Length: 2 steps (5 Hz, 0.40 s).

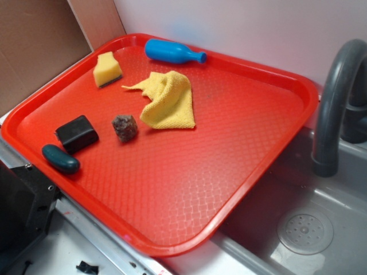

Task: Grab the green sponge.

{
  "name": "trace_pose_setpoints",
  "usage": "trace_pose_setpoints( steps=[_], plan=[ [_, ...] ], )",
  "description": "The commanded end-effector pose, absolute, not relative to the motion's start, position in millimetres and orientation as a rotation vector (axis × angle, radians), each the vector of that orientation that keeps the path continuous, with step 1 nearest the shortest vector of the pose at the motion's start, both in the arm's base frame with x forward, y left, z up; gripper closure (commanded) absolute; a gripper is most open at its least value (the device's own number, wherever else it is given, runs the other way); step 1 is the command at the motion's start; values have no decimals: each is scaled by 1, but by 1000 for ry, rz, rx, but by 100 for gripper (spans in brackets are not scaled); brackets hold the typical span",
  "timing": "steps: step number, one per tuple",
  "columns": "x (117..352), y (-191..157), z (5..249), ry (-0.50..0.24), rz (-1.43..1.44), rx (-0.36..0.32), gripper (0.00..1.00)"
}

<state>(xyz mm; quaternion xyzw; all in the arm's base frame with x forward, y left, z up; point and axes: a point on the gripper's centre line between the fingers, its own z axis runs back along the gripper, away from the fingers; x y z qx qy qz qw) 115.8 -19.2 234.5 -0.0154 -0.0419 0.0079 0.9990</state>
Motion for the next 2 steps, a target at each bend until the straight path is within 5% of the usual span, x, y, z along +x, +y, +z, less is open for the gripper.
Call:
trace_pose_setpoints(
  steps=[1, 2],
  plan=[
    [116, -19, 234, -84, 16, -31, 0],
    [132, -13, 226, -169, 264, -54, 0]
  ],
)
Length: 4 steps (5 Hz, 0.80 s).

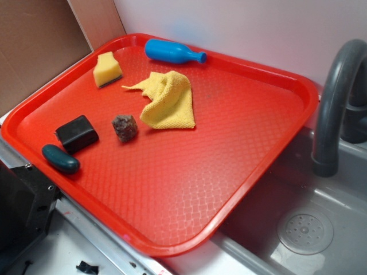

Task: Grab the green sponge.

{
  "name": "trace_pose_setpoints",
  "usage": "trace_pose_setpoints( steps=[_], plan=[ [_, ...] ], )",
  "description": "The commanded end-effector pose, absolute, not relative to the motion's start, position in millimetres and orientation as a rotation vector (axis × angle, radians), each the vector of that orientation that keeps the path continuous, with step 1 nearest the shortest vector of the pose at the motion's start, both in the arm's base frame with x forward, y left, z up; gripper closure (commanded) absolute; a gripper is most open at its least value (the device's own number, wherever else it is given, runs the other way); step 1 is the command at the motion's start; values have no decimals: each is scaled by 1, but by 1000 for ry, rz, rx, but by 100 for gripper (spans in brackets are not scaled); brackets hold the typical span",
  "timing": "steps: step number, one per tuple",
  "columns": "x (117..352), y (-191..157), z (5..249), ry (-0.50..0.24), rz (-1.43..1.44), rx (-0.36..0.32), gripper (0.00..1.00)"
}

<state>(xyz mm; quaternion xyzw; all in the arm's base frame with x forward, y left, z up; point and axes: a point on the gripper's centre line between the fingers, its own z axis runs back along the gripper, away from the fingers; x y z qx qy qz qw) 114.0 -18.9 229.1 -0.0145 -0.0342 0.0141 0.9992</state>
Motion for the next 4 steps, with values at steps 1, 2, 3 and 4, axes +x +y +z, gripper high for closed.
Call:
trace_pose_setpoints(
  steps=[1, 2, 3, 4],
  plan=[
    [153, 1, 205, -240, 511, -29, 0],
    [173, 24, 185, -351, 754, 42, 0],
    [192, 49, 169, -439, 928, 65, 0],
    [216, 82, 150, -458, 1060, 98, 0]
  ],
)
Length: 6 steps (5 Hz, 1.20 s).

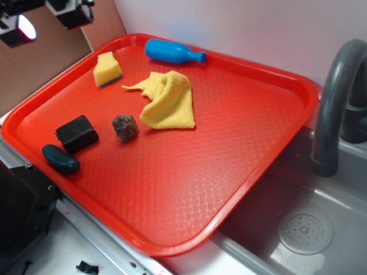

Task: Grab the green sponge.

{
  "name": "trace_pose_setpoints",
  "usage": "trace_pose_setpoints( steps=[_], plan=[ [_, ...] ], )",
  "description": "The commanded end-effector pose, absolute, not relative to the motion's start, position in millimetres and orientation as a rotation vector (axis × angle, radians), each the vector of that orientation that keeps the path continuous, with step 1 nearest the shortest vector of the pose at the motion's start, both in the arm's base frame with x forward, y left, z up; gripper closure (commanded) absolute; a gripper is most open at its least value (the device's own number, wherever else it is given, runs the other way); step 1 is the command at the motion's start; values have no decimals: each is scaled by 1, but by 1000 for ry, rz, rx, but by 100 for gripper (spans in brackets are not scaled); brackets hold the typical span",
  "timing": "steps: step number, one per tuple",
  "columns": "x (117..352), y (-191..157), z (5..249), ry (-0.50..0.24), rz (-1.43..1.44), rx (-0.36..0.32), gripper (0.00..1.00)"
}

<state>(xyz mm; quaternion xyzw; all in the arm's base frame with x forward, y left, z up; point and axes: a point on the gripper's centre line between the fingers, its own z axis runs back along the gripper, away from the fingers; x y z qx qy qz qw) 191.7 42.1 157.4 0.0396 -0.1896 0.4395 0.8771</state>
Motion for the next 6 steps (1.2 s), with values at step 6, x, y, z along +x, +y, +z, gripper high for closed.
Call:
trace_pose_setpoints(
  steps=[6],
  plan=[
    [282, 140, 34, -302, 1046, 181, 0]
  ],
)
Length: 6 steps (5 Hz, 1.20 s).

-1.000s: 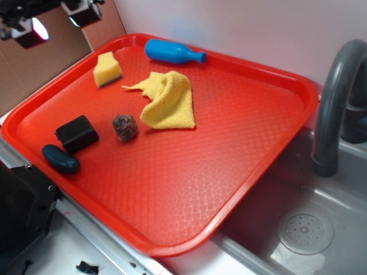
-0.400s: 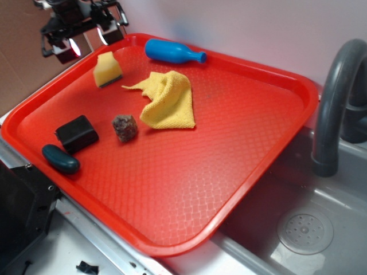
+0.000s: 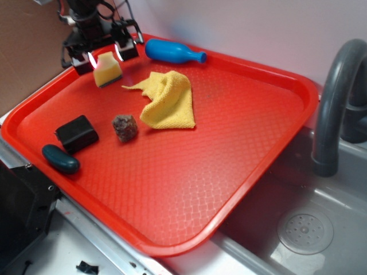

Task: Grab the green sponge.

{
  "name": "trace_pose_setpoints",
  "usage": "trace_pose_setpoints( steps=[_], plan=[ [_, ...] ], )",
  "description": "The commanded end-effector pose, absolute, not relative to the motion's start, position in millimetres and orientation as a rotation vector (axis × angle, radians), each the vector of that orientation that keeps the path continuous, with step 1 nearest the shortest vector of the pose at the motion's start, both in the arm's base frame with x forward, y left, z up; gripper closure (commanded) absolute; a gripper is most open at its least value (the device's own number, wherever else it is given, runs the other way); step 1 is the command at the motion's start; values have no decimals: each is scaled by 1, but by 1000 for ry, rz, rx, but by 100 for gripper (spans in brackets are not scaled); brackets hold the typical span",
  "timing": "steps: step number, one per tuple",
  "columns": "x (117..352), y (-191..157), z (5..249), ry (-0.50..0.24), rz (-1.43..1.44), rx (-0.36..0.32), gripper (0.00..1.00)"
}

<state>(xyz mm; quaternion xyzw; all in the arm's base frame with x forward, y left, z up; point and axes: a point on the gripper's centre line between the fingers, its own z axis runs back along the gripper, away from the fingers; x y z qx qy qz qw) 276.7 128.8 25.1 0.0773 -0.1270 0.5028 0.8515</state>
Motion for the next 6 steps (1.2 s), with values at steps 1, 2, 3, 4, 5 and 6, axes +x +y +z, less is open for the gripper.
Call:
trace_pose_setpoints(
  steps=[1, 2, 3, 4, 5, 6],
  plan=[
    [281, 139, 29, -294, 1068, 206, 11],
    [280, 138, 31, -298, 1069, 203, 100],
    [278, 142, 34, -280, 1092, 202, 100],
    [277, 134, 72, -281, 1023, 224, 100],
    [276, 111, 122, -268, 869, 149, 100],
    [274, 78, 148, -192, 657, 61, 100]
  ],
)
